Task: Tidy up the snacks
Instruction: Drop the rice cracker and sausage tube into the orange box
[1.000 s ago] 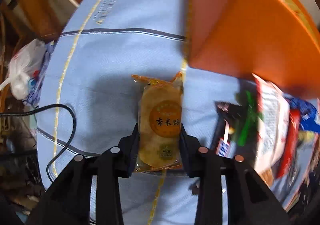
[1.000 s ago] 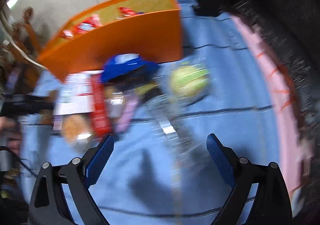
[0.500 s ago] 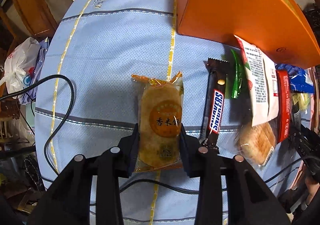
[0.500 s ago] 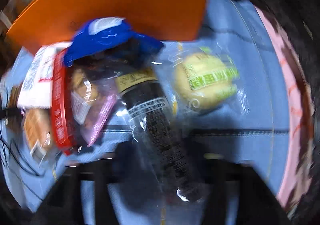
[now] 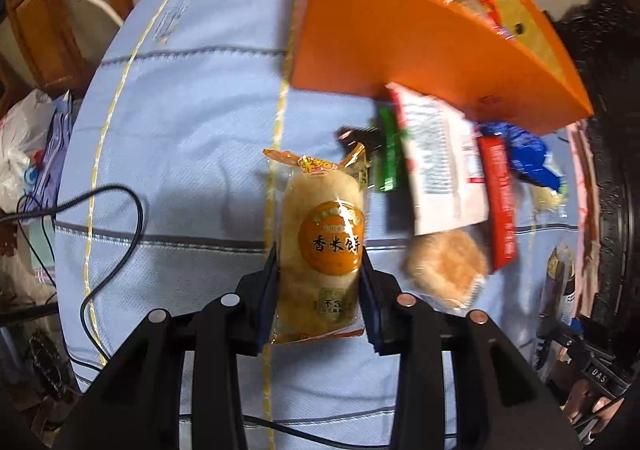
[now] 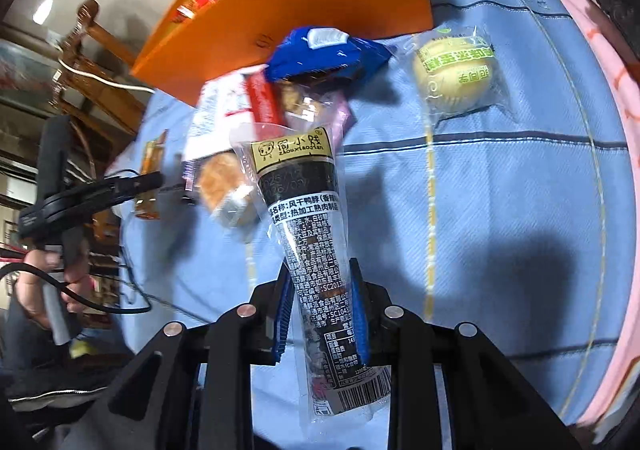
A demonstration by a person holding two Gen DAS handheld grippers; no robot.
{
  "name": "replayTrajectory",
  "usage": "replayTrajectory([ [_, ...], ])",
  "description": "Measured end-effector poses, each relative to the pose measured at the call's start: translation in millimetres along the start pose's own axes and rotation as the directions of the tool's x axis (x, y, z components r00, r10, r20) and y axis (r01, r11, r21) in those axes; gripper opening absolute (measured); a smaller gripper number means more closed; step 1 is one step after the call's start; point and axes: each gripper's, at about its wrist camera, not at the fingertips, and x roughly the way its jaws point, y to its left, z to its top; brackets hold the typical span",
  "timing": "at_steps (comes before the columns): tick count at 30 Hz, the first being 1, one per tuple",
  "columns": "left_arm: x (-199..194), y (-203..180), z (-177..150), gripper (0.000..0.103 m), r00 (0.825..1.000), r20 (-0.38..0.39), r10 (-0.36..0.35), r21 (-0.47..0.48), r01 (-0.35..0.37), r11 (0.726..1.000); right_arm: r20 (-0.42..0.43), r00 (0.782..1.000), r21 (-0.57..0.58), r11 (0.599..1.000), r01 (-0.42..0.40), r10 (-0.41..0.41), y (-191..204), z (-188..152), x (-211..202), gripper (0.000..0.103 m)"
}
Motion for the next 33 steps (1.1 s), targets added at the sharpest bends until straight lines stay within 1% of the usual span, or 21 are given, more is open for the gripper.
replayTrajectory([
  [4, -28.6, -19.4, 7.6, 0.035, 0.997, 0.067, -0.024, 0.06, 0.02, 0.998, 0.091, 0.994, 0.014, 0.998, -0.067, 0.065, 5.4, 21.6, -23.8, 0.026],
  [7, -39.9, -29.3, 36.5, 0.035, 0.993, 0.104, -0.049, 0.089, 0.04, 0.995, 0.154, 0.984, 0.032, 0.995, -0.091, 0.085, 19.7, 45.8, -34.1, 0.026],
  [10, -62.4, -43.2, 66.3, 0.035, 0.984, 0.162, -0.072, 0.118, 0.053, 0.992, 0.221, 0.972, 0.018, 0.996, -0.084, 0.078, 37.1, 76.1, -43.8, 0.027],
  [12, -67.2, -55.4, 78.8, 0.035, 0.978, 0.194, -0.076, 0.12, 0.053, 0.991, 0.268, 0.96, -0.005, 0.997, -0.08, 0.078, 49.0, 99.1, -50.5, 0.027],
  [14, -72.8, -70.4, 98.4, 0.035, 0.972, 0.22, -0.078, 0.128, 0.051, 0.99, 0.317, 0.945, -0.03, 0.997, -0.074, 0.08, 60.8, 124.8, -57.9, 0.027],
  [17, -83.2, -83.2, 120.4, 0.035, 0.966, 0.241, -0.097, 0.123, 0.069, 0.99, 0.367, 0.927, -0.042, 0.997, -0.062, 0.073, 75.1, 161.5, -64.1, 0.027],
  [18, -86.2, -87.8, 130.8, 0.035, 0.962, 0.251, -0.104, 0.119, 0.076, 0.99, 0.394, 0.916, -0.042, 0.998, -0.056, 0.068, 77.9, 169.1, -68.4, 0.028],
  [19, -87.5, -90.6, 139.9, 0.035, 0.961, 0.256, -0.106, 0.111, 0.079, 0.991, 0.432, 0.9, -0.035, 0.998, -0.05, 0.06, 81.3, 181.8, -71.8, 0.029],
  [20, -88.1, -93.4, 152.4, 0.042, 0.96, 0.258, -0.106, 0.092, 0.085, 0.992, 0.47, 0.88, -0.02, 0.998, -0.062, 0.064, 82.2, 193.4, -73.6, 0.035],
  [21, -87.9, -94.5, 162.6, 0.072, 0.96, 0.265, -0.093, 0.072, 0.076, 0.994, 0.497, 0.866, -0.008, 0.998, -0.067, 0.062, 82.1, 199.6, -73.6, 0.059],
  [22, -88.7, -95.6, 171.6, 0.091, 0.959, 0.281, -0.044, 0.047, 0.031, 0.998, 0.529, 0.849, 0.03, 0.999, -0.013, -0.005, 81.6, 205.8, -72.2, 0.075],
  [23, -92.5, -95.4, 177.3, 0.099, 0.946, 0.32, 0.054, 0.008, -0.059, 0.998, 0.537, 0.841, 0.067, 0.997, 0.033, -0.064, 80.9, 207.3, -71.0, 0.093],
  [24, -93.9, -94.9, 177.4, 0.099, 0.94, 0.332, 0.075, -0.001, -0.08, 0.997, 0.536, 0.838, 0.099, 0.994, 0.053, -0.098, 77.0, 204.5, -69.8, 0.095],
  [25, -96.7, -92.9, 176.5, 0.099, 0.94, 0.334, 0.068, 0.0, -0.072, 0.997, 0.521, 0.85, 0.084, 0.996, 0.033, -0.072, 74.3, 201.5, -68.0, 0.095],
  [26, -98.6, -89.4, 171.6, 0.099, 0.946, 0.325, 0.017, 0.014, -0.023, 1.0, 0.502, 0.864, 0.06, 0.998, 0.014, -0.042, 71.5, 196.6, -65.3, 0.095],
  [27, -98.2, -87.2, 168.2, 0.099, 0.949, 0.317, 0.001, 0.018, -0.007, 1.0, 0.485, 0.874, 0.046, 0.999, 0.011, -0.031, 70.0, 190.3, -61.7, 0.095],
  [29, -93.2, -81.9, 156.9, 0.099, 0.958, 0.288, 0.001, 0.021, -0.008, 1.0, 0.455, 0.89, 0.052, 0.999, 0.015, -0.037, 54.5, 170.2, -55.0, 0.095],
  [31, -84.5, -76.2, 144.1, 0.099, 0.966, 0.259, 0.008, 0.028, -0.015, 0.999, 0.403, 0.914, 0.079, 0.997, 0.009, -0.04, 38.6, 152.0, -42.7, 0.095],
  [33, -71.7, -69.4, 126.2, 0.099, 0.974, 0.224, 0.012, 0.03, -0.019, 0.999, 0.368, 0.928, 0.12, 0.993, 0.019, -0.062, 27.8, 131.8, -32.0, 0.095],
])
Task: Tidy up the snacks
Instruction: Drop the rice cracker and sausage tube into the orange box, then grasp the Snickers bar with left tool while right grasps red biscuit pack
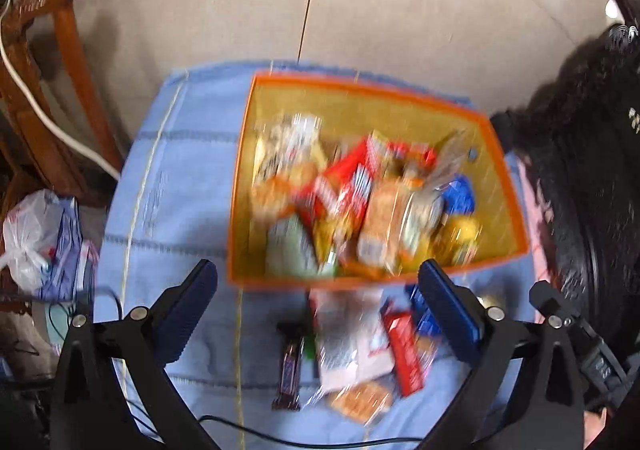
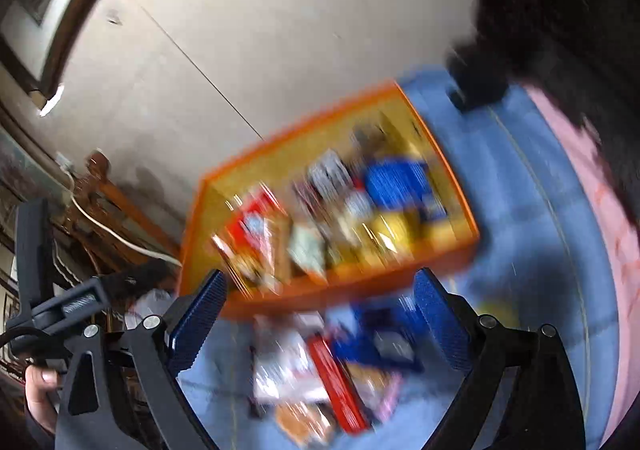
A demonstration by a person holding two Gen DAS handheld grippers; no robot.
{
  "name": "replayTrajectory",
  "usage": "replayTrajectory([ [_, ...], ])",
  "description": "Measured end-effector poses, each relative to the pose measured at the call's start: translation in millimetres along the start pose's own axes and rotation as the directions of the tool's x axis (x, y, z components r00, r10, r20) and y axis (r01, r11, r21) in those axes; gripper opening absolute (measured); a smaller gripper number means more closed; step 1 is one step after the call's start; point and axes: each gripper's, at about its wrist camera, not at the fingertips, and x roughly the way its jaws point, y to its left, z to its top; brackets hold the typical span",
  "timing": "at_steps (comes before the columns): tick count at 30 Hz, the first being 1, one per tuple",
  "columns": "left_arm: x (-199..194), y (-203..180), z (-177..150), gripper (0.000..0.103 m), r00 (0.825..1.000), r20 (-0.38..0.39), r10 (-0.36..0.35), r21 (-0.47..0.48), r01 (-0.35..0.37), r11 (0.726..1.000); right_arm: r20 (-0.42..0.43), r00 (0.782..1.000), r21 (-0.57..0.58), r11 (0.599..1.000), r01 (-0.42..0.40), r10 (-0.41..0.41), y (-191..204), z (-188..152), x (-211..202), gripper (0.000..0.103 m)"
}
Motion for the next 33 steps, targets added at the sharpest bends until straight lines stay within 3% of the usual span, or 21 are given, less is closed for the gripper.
replayTrajectory([
  [6, 41.9, 14.6, -62.7, 0.099, 0.989, -0.142, 0.034, 0.016, -0.032, 0.999, -0.094, 0.994, 0.002, 0.999, 0.054, -0.054, -42.9, -66.6, -4.6, 0.095],
  [11, 75.9, 28.2, -105.4, 0.099, 0.966, -0.25, 0.073, 0.01, -0.073, 0.997, -0.192, 0.979, 0.01, 0.998, 0.067, -0.064, -58.6, -104.6, -3.2, 0.095],
  [22, 111.7, 28.1, -127.1, 0.099, 0.945, -0.287, 0.158, 0.106, -0.133, 0.986, -0.229, 0.971, -0.021, 0.998, 0.057, -0.061, -41.7, -114.2, 9.5, 0.095],
  [25, 128.5, 37.6, -130.8, 0.086, 0.931, -0.339, 0.134, 0.058, -0.122, 0.991, -0.245, 0.968, -0.031, 0.998, 0.053, -0.059, -37.2, -115.8, 12.8, 0.095],
  [28, 126.6, 39.6, -132.4, 0.08, 0.941, -0.309, 0.137, 0.064, -0.123, 0.99, -0.254, 0.965, -0.045, 0.998, 0.051, -0.061, -32.1, -117.8, 16.5, 0.095],
  [29, 123.5, 41.6, -134.0, 0.068, 0.944, -0.289, 0.162, 0.077, -0.146, 0.986, -0.255, 0.965, -0.053, 0.997, 0.052, -0.063, -29.6, -118.5, 17.8, 0.095],
  [30, 120.3, 43.6, -133.7, 0.044, 0.948, -0.272, 0.163, 0.076, -0.148, 0.986, -0.255, 0.965, -0.068, 0.996, 0.051, -0.067, -25.2, -119.3, 20.1, 0.095],
  [31, 115.3, 48.2, -132.4, 0.027, 0.957, -0.252, 0.144, 0.067, -0.131, 0.989, -0.254, 0.965, -0.082, 0.995, 0.048, -0.068, -20.7, -119.8, 21.7, 0.095],
  [32, 114.0, 52.7, -131.0, 0.017, 0.958, -0.259, 0.126, 0.056, -0.116, 0.992, -0.251, 0.965, -0.105, 0.993, 0.047, -0.072, -15.1, -120.1, 23.5, 0.095],
  [33, 113.0, 60.5, -130.5, 0.017, 0.957, -0.266, 0.111, 0.028, -0.108, 0.994, -0.243, 0.967, -0.127, 0.991, 0.049, -0.079, -10.4, -120.0, 24.6, 0.095],
])
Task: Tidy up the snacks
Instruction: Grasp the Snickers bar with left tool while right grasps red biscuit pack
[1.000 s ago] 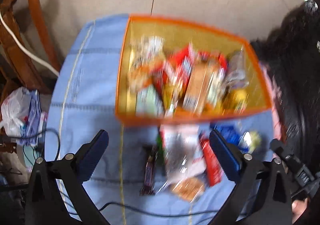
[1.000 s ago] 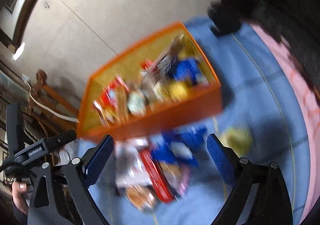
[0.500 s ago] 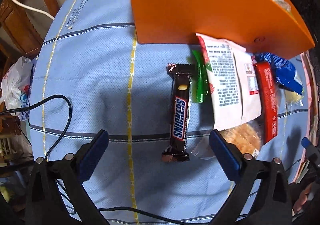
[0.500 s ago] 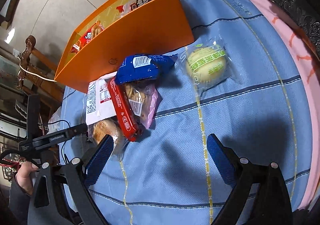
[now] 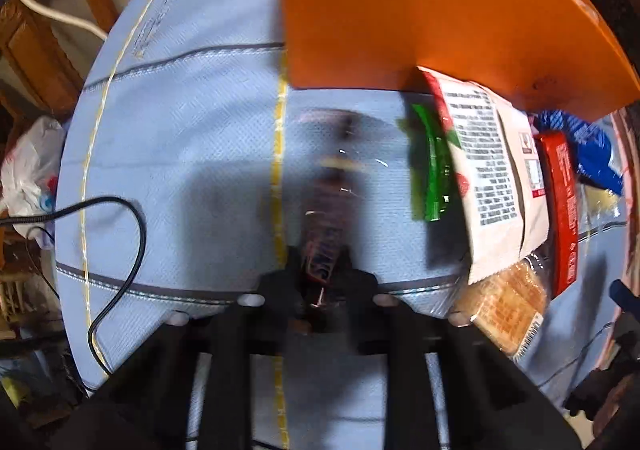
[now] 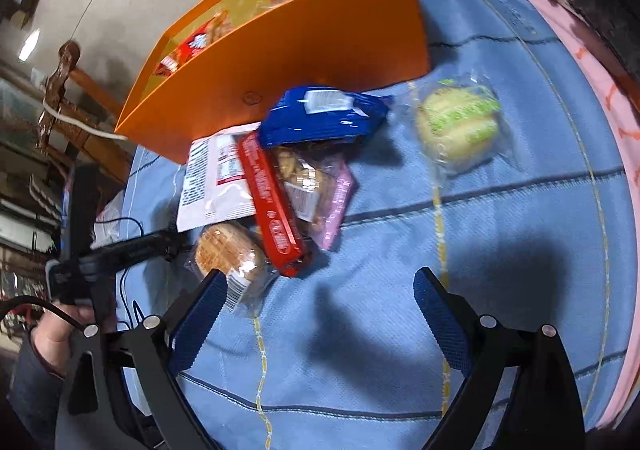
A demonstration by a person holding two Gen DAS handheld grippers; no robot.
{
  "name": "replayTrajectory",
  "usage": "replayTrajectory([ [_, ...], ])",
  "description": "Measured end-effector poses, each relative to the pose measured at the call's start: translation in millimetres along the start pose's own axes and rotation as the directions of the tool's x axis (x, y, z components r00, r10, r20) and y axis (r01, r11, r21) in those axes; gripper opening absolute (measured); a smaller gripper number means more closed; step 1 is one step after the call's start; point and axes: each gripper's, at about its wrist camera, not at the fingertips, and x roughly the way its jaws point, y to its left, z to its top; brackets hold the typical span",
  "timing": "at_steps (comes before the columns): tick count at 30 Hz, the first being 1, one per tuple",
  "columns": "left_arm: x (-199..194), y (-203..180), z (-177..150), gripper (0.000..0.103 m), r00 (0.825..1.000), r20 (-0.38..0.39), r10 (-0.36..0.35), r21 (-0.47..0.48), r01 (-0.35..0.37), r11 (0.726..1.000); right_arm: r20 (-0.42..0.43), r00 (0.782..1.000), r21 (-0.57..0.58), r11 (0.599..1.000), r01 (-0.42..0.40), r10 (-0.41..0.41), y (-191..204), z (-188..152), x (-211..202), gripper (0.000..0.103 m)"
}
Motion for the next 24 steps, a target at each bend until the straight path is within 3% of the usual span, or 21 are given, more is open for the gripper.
replayTrajectory([
  [5, -1.3, 22.3, -7.5, 0.016, 0.999, -0.006, -0.033, -0.058, 0.033, 0.998, 0.078, 0.994, -0.207, 0.975, 0.086, -0.071, 42.3, 10.9, 2.1, 0.094],
  [7, -2.7, 26.2, -14.0, 0.016, 0.999, -0.008, -0.043, -0.057, 0.043, 0.997, 0.098, 0.99, -0.306, 0.944, 0.125, -0.099, 60.0, 16.3, 9.4, 0.086],
  [9, -4.7, 25.1, -20.5, 0.016, 0.999, -0.007, -0.051, -0.05, 0.05, 0.998, 0.06, 0.99, -0.368, 0.919, 0.139, -0.125, 70.4, 21.6, 24.3, 0.043],
  [11, -8.0, 26.1, -29.5, 0.016, 0.998, -0.007, -0.058, -0.041, 0.058, 0.997, 0.012, 0.982, -0.389, 0.904, 0.177, -0.187, 72.3, 26.8, 45.3, 0.027],
  [15, -2.7, 25.6, -37.9, 0.017, 0.997, -0.021, -0.077, -0.044, 0.076, 0.996, -0.003, 0.972, -0.399, 0.891, 0.216, -0.236, 71.8, 29.0, 63.8, 0.032],
  [18, -2.5, 27.6, -38.5, 0.017, 0.997, -0.016, -0.072, -0.043, 0.072, 0.997, 0.021, 0.96, -0.45, 0.855, 0.26, -0.281, 79.8, 27.2, 69.7, 0.033],
  [20, -1.7, 28.5, -38.1, 0.017, 0.997, -0.017, -0.073, -0.046, 0.072, 0.996, 0.027, 0.956, -0.452, 0.849, 0.274, -0.294, 80.1, 28.5, 70.0, 0.027],
  [24, -2.8, 13.3, -27.1, 0.017, 0.997, -0.018, -0.081, -0.046, 0.08, 0.996, -0.019, 0.979, -0.37, 0.911, 0.181, -0.202, 64.7, 33.4, 54.5, 0.024],
])
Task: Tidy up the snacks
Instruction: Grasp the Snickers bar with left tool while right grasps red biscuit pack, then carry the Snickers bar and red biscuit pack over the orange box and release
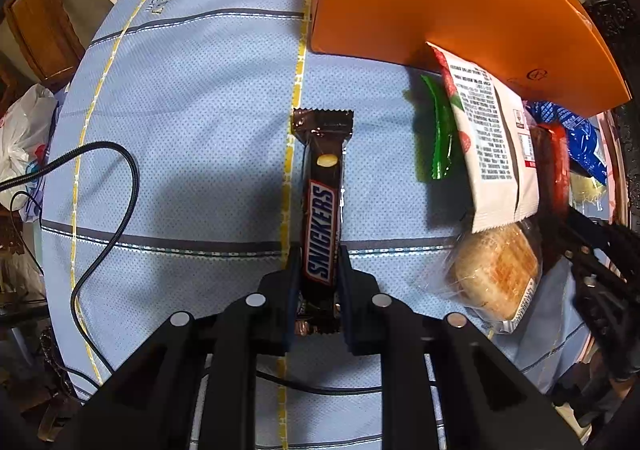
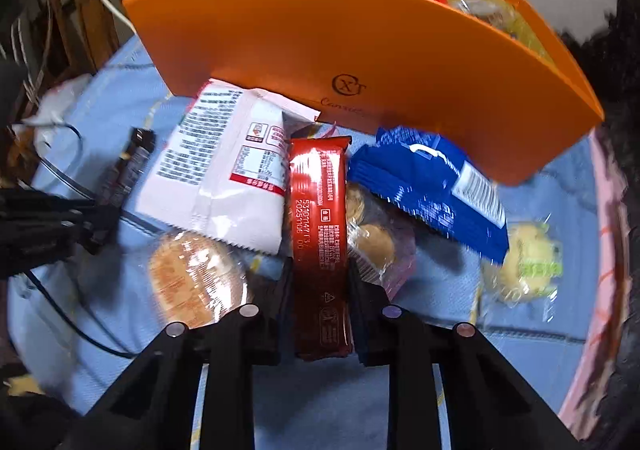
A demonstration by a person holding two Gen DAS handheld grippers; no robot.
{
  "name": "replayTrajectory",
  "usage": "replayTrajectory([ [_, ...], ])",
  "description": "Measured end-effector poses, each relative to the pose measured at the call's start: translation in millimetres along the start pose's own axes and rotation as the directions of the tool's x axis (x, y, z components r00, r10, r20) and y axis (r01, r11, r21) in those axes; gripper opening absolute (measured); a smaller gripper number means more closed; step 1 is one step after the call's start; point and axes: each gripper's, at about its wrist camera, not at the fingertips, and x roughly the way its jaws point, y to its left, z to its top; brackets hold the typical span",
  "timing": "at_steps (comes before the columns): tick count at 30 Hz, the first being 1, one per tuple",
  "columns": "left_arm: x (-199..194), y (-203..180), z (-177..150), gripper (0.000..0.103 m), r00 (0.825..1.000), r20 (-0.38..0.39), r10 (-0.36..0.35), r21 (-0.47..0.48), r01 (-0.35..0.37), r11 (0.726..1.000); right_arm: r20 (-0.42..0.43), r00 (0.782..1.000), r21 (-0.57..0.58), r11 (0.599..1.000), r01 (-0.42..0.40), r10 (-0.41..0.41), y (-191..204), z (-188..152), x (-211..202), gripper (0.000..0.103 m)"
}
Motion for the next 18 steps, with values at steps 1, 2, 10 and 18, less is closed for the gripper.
replayTrajectory([
  [1, -0.7, 0.4, 0.6, 0.017, 1.0, -0.001, -0.004, -0.003, 0.004, 1.0, 0.018, 0.999, 0.034, 0.998, -0.044, 0.044, -7.2, -2.3, -10.1, 0.024],
  [2, -0.9, 3.0, 0.8, 0.017, 1.0, -0.001, -0.011, -0.009, 0.011, 1.0, 0.03, 0.997, 0.052, 0.996, -0.066, 0.065, -11.9, -4.6, -18.0, 0.024],
  [10, -5.3, 3.6, 5.5, 0.017, 1.0, 0.004, -0.016, -0.007, 0.016, 1.0, 0.066, 0.991, 0.123, 0.984, -0.126, 0.119, -39.0, -25.8, -57.5, 0.024],
  [18, -45.8, -10.5, -1.6, 0.017, 0.993, 0.087, -0.075, 0.043, 0.072, 0.996, 0.076, 0.99, 0.116, 0.985, -0.13, 0.122, -32.2, -36.5, -63.9, 0.024],
])
